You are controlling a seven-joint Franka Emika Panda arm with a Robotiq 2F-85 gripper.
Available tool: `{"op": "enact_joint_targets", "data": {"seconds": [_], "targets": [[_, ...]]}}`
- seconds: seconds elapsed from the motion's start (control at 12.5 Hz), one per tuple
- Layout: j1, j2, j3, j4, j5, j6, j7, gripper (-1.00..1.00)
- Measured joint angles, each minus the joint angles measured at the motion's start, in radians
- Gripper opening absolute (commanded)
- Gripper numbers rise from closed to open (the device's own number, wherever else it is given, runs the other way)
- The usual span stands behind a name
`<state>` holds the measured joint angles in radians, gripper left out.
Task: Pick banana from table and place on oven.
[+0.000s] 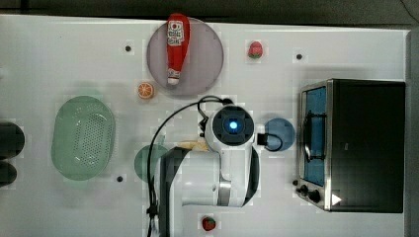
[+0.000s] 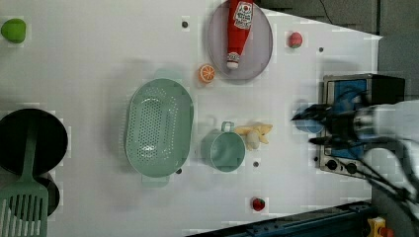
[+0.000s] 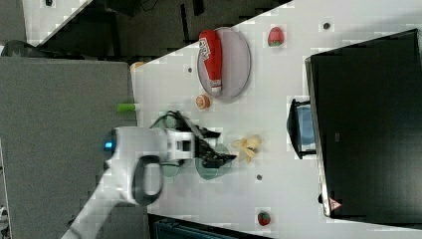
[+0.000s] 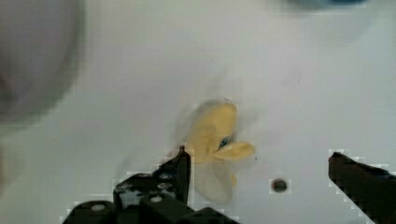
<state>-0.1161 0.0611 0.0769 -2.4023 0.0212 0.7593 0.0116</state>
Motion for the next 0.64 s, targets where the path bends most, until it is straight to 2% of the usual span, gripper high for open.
{"op": "enact_joint_targets", "data": {"seconds": [0.24,0.64], "targets": [[0.000,0.088,0.003,-0.076,-0.032,0.164,-0.002,1.00],[0.018,0.165,0.031,-0.041,-0.005,0.327,-0.007,1.00]]}}
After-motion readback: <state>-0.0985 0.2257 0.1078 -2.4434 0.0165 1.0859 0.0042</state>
